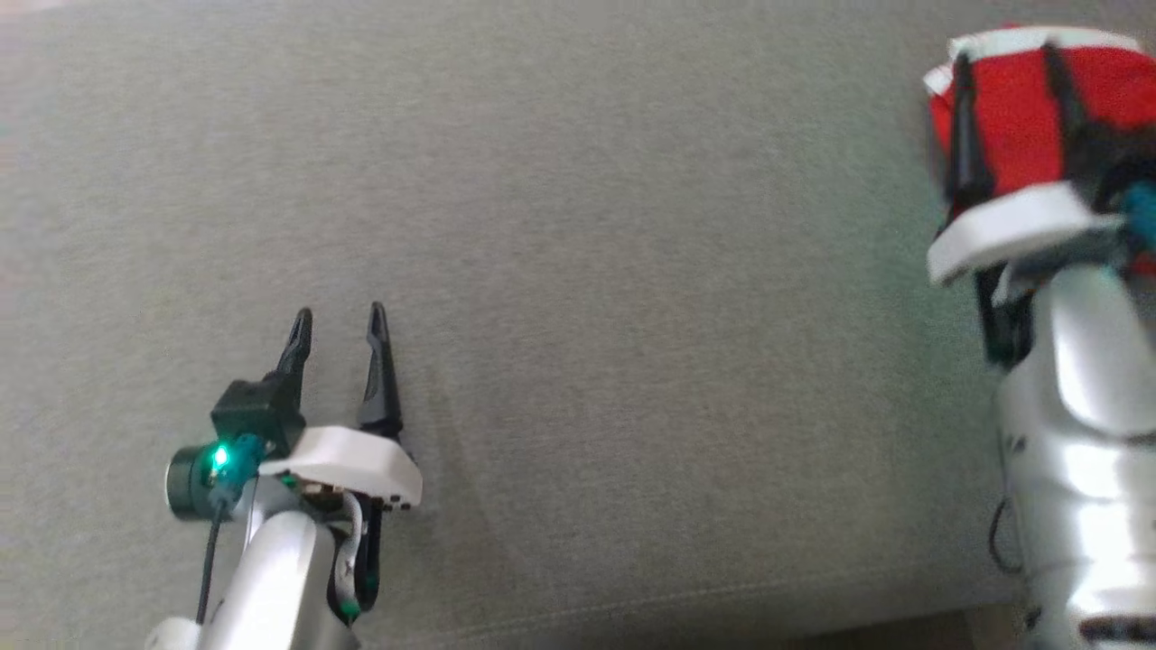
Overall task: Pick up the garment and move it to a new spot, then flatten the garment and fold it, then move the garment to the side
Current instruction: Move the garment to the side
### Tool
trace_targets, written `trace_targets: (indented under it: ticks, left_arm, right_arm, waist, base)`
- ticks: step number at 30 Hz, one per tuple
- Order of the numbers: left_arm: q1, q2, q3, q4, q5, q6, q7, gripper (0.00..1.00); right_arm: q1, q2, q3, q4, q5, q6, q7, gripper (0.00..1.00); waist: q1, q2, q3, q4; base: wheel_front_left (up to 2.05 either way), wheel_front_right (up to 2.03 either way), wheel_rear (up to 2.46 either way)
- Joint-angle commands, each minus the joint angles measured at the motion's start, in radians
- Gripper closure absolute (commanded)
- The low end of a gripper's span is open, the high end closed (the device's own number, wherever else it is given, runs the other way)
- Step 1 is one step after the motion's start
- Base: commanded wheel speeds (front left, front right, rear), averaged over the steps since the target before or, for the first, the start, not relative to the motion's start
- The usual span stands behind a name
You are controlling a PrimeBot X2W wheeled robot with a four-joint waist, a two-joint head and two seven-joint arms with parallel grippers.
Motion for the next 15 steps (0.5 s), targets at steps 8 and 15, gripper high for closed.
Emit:
trace_targets:
  ticks: [8,15]
  left_arm:
    - [0.029,0.008,0.049,-0.028,-0.01,0.024,-0.005,0.0]
    - [0.059,0.008,0.063,-0.025,-0.011,0.034,-0.005,0.0]
  right_arm:
    - [0.133,0.039,0.036,-0.011,0.034,0.006,-0.019,0.0]
    - [0.237,0.047,0.037,-0.013,0.099,0.006,-0.022,0.0]
  waist:
    - [0.0,0.0,-0.073,0.117]
    - [0.0,0.0,-0.122,0.159]
  base:
    - [0.0,0.0,0.0]
    - [0.0,0.0,0.0]
